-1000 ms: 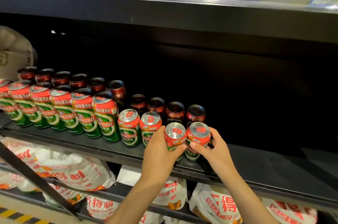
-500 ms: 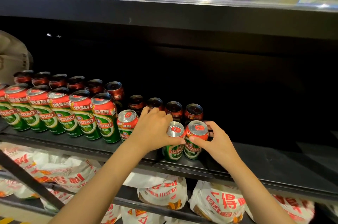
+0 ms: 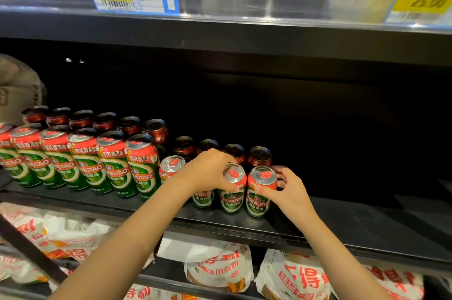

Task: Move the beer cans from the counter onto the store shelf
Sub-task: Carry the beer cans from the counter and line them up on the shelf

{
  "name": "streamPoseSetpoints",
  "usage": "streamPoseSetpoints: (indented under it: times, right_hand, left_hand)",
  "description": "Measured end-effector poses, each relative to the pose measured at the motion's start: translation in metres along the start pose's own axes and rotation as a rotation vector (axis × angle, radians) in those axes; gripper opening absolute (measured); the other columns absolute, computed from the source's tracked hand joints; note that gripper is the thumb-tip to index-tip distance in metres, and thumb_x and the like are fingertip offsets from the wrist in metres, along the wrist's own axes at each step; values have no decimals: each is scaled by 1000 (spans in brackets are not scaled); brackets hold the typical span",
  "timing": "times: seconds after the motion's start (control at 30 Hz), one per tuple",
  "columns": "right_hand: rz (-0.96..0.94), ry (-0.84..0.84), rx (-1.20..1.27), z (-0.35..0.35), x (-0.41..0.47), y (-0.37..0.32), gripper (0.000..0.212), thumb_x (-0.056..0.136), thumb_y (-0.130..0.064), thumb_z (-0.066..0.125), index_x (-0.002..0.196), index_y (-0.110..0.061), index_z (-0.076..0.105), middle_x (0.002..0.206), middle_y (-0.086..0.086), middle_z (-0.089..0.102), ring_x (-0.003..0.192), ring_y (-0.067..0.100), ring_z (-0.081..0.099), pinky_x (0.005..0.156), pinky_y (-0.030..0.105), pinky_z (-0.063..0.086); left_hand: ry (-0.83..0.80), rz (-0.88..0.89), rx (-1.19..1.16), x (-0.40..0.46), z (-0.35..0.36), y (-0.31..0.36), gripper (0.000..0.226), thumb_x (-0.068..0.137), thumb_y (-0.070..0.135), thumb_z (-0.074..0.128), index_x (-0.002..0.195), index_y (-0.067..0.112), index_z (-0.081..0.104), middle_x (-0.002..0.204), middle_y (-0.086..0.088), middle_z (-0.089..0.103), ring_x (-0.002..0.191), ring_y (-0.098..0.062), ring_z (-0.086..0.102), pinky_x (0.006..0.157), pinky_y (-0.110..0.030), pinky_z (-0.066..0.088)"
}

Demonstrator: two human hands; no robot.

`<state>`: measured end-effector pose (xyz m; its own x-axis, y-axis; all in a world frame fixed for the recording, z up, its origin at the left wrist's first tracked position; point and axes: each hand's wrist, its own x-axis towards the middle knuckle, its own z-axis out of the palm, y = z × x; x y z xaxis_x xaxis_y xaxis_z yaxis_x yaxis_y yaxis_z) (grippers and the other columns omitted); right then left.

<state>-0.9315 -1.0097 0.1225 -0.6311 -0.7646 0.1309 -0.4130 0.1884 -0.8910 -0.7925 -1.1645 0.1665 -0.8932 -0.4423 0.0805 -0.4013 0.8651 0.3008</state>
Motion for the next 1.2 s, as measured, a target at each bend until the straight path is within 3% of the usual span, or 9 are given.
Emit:
streamPoseSetpoints:
  times: [0.1, 0.3, 0.4, 0.53, 0.67, 0.77, 0.9, 1.07, 1.2]
  right_hand:
    - [-11, 24, -6, 4, 2, 0, 65, 69, -21, 81, 126, -16, 50, 123, 1, 54, 104, 10, 53, 75, 13, 44]
    - [15, -3, 28, 4, 1, 2, 64, 74, -19, 77, 129, -17, 44, 127, 2, 54, 107, 8, 51, 71, 8, 41]
    - [-1, 13, 17, 5, -1, 3, 63, 74, -23, 77, 127, -21, 44, 125, -2, 52, 105, 7, 50, 69, 7, 41]
    - [21, 60, 3, 7, -4, 3, 61, 70, -31, 79, 120, -25, 45, 113, -8, 53, 101, 7, 52, 68, 8, 40]
    - [16, 52, 15, 7, -5, 0, 50, 71, -30, 78, 109, -29, 46, 103, -15, 54, 90, -3, 53, 63, 7, 39]
    - [18, 34, -4, 7, -5, -1, 50, 72, -28, 77, 111, -29, 46, 103, -17, 52, 86, -9, 50, 62, 5, 39]
    - [36, 17, 3, 7, -6, -2, 54, 74, -25, 76, 121, -21, 48, 108, -13, 53, 91, -3, 51, 67, 5, 41]
    - [70, -20, 19, 7, -6, -2, 46, 76, -23, 75, 112, -28, 46, 101, -22, 53, 88, -9, 52, 62, 0, 43]
    - [93, -31, 7, 6, -12, -4, 46, 78, -30, 72, 115, -33, 44, 113, -18, 53, 104, -3, 52, 73, 3, 43]
  left_hand:
    - [-29, 4, -12, 2, -2, -5, 45, 65, 52, 68, 94, 18, 64, 87, 4, 68, 80, -10, 63, 68, -36, 55]
    - [-51, 19, -133, -2, -3, -4, 47, 70, 43, 72, 110, 20, 63, 103, 6, 67, 93, -8, 62, 80, -34, 55]
    - [-49, -2, -142, -3, -1, -3, 50, 70, 49, 70, 111, 22, 61, 106, 7, 66, 96, -9, 61, 83, -37, 53]
    - [-16, -51, -69, -8, 3, -2, 72, 67, 64, 67, 126, 26, 52, 121, 6, 61, 110, -14, 57, 92, -34, 49]
    - [100, -71, 90, -9, 8, -2, 73, 65, 75, 59, 114, 21, 60, 106, 4, 66, 97, -16, 61, 86, -35, 49]
    - [118, -80, 63, -8, 9, -4, 71, 60, 81, 54, 104, 26, 63, 96, 8, 67, 88, -10, 61, 80, -32, 51]
    - [96, -66, -8, -9, 5, -4, 72, 61, 76, 59, 112, 25, 63, 105, 7, 68, 96, -11, 62, 83, -33, 52]
    - [100, -57, 12, -10, 8, -6, 69, 66, 72, 61, 118, 26, 59, 108, 8, 66, 99, -12, 60, 86, -32, 50]
    - [65, -40, 81, -18, 5, -4, 72, 76, 70, 51, 127, 21, 51, 117, 2, 60, 105, -16, 55, 93, -33, 44]
